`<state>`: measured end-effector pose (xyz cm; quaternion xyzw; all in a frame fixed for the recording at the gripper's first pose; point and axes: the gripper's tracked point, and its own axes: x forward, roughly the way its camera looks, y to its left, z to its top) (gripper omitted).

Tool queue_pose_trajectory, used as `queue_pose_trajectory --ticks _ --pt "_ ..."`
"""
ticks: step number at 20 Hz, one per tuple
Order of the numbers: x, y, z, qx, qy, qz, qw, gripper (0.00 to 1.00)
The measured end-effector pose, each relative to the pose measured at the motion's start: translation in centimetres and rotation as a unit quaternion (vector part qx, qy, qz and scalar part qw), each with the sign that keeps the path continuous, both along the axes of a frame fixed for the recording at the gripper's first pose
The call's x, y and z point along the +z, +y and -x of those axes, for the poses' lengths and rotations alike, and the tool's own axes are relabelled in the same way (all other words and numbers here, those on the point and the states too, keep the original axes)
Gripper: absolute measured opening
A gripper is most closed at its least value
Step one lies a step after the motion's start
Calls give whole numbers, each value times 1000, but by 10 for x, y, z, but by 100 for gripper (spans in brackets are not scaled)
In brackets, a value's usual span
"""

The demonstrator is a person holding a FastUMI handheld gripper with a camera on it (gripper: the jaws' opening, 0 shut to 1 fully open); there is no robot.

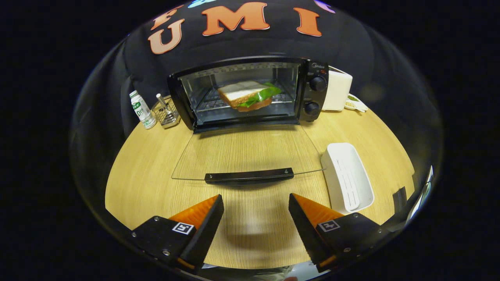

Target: Open the toaster oven, put the food inside, and close the toaster oven door.

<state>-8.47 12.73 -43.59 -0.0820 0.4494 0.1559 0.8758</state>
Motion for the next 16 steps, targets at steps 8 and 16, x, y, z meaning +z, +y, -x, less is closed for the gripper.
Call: queue_pose_trajectory --ticks 8,16 --pt "-34 8 -17 17 17 48 999 100" --pt "-26 13 -25 20 10 47 999 100"
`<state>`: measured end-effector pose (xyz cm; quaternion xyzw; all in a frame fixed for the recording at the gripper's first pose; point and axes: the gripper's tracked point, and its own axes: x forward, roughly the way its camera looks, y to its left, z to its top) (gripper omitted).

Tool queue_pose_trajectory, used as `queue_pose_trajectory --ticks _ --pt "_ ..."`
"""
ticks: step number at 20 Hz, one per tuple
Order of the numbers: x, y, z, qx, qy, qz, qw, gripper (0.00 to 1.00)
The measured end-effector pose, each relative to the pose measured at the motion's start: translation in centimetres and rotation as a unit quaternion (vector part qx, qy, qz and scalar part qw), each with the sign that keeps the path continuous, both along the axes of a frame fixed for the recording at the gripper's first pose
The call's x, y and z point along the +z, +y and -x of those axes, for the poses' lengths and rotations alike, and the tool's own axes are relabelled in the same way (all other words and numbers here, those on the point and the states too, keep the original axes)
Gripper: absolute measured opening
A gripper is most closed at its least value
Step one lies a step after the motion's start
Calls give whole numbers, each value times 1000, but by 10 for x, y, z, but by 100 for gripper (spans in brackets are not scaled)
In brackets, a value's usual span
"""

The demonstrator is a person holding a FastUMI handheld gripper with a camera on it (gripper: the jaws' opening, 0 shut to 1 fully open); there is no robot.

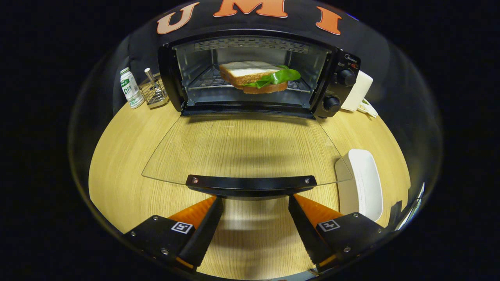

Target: Open the toaster oven, put the food inside, and close the toaster oven door.

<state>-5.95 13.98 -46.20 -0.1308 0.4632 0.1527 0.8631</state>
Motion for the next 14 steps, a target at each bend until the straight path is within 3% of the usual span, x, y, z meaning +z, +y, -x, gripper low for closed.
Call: queue_pose_trajectory --ticks 14 --pt "93 24 -70 5 -96 -43 994 100"
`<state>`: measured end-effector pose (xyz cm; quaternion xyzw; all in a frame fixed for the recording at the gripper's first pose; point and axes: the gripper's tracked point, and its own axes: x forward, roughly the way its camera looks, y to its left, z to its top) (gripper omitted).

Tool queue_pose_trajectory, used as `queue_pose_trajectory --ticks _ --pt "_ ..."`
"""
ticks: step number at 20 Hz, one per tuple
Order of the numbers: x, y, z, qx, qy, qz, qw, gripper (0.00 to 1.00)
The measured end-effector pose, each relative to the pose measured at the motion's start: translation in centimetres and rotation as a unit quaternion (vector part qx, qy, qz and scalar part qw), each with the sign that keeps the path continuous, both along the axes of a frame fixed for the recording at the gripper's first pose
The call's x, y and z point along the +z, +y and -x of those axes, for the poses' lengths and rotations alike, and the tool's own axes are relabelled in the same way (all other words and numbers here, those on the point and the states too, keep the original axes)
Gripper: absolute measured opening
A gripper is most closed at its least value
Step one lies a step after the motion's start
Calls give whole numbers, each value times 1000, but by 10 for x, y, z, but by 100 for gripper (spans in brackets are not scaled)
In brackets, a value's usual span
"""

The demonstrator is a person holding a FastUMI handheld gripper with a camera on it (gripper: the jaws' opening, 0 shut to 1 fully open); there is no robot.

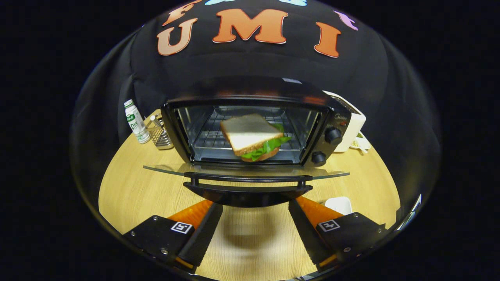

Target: Open the toaster oven, put the food inside, and close the toaster oven door.

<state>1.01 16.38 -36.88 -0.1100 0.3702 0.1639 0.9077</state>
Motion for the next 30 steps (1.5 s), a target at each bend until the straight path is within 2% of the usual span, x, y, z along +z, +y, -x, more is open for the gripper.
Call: queue_pose_trajectory --ticks 10,16,23,30 --pt "40 26 -59 -4 -68 -24 997 100" --pt "78 19 -49 -10 -95 -48 994 100" --pt "201 -9 -55 -13 -190 -85 978 100" --pt "349 -48 -45 -24 -312 -117 943 100"
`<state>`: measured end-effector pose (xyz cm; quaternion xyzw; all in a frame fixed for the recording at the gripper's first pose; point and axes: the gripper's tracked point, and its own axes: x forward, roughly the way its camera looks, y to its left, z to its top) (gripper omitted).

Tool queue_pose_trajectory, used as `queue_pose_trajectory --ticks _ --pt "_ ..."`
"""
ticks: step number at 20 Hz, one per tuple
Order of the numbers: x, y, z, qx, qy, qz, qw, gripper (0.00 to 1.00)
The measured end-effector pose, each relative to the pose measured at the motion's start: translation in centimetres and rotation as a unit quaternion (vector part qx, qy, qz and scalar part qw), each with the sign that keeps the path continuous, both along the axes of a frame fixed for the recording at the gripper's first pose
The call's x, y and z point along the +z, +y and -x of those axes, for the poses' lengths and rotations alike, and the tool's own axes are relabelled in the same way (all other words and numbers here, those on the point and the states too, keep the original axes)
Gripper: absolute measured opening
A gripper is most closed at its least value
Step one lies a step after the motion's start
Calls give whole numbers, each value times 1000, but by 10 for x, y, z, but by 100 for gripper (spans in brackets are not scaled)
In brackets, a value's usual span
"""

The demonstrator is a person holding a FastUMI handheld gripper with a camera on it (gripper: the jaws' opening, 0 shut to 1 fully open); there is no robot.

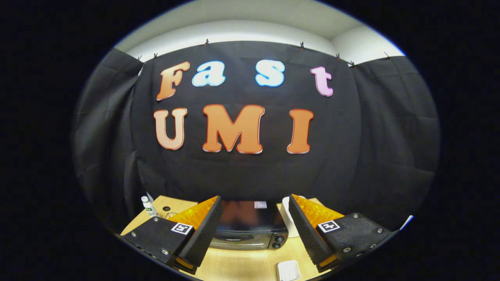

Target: Open the toaster oven, put the food inside, and close the toaster oven door.

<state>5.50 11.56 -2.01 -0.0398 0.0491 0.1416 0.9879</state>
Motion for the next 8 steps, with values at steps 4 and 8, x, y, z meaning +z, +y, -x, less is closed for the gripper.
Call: queue_pose_trajectory --ticks 4,8 --pt "45 -20 27 -4 -36 0 999 100" --pt "62 -34 41 -8 -49 -4 999 100"
